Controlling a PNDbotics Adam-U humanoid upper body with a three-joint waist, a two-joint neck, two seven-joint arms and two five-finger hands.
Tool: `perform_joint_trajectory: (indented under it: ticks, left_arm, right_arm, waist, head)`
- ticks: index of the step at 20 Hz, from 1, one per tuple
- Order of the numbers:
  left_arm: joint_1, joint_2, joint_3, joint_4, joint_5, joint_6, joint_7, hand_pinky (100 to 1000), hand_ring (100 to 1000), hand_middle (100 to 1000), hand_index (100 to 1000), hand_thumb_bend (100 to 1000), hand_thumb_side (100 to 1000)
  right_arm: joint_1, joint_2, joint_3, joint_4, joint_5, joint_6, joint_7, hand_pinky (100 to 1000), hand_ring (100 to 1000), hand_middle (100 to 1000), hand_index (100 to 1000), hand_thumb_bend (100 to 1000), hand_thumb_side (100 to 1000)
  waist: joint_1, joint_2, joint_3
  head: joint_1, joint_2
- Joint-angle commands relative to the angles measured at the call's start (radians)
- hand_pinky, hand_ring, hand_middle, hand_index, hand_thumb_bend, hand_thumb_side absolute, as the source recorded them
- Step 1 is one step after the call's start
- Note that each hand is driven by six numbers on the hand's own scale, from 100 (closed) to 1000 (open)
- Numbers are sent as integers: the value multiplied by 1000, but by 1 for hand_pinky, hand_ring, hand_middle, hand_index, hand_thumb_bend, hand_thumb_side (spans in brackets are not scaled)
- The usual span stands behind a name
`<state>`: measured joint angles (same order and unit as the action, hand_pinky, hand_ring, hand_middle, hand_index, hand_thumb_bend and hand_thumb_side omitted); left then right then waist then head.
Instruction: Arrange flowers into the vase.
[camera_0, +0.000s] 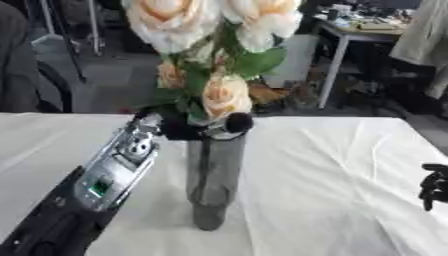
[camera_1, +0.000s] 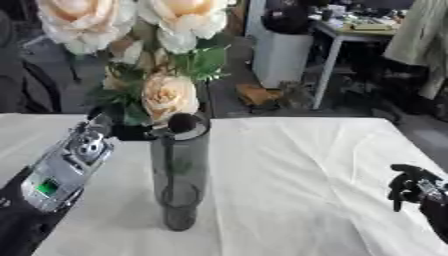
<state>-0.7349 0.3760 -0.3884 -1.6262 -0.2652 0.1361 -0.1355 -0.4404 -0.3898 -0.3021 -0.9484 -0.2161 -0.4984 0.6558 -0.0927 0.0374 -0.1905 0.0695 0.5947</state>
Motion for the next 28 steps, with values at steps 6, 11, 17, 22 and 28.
perform_joint_trajectory:
  ticks: [6,11,17,22,28]
  left_arm:
    - [-8,27,22,-22,-14,8,-30,710,864,693,764,1000,845]
    - [3,37,26,-17,-27,10,-42,721,868,703,770,1000,854]
    - [11,51,34,-19,-59,5,-77,737,874,724,782,1000,855]
    - [18,56,43,-23,-82,-3,-112,751,879,735,782,1000,853]
    - [26,59,54,-27,-102,-6,-140,757,882,742,786,1000,845]
  right_arm:
    - [-12,-25,-7,-11,-5,-70,64,318,474,509,801,100,745]
    - [-12,-26,-7,-8,-5,-73,64,318,474,509,800,100,744]
    - [-13,-26,-7,-8,-6,-74,64,318,474,509,800,100,745]
    - [-12,-27,-7,-6,-6,-75,64,318,474,509,800,100,745]
    - [-13,-26,-7,-6,-7,-76,63,318,474,508,800,100,749]
  waist:
    - [-1,-10,3]
    - [-2,-10,6]
    - [-3,-11,11]
    - [-5,-11,13]
    - [-5,-11,15]
  head:
    - [0,-5]
    - [-1,-4]
    - [-2,-3]
    - [-3,-3]
    - [-3,-4]
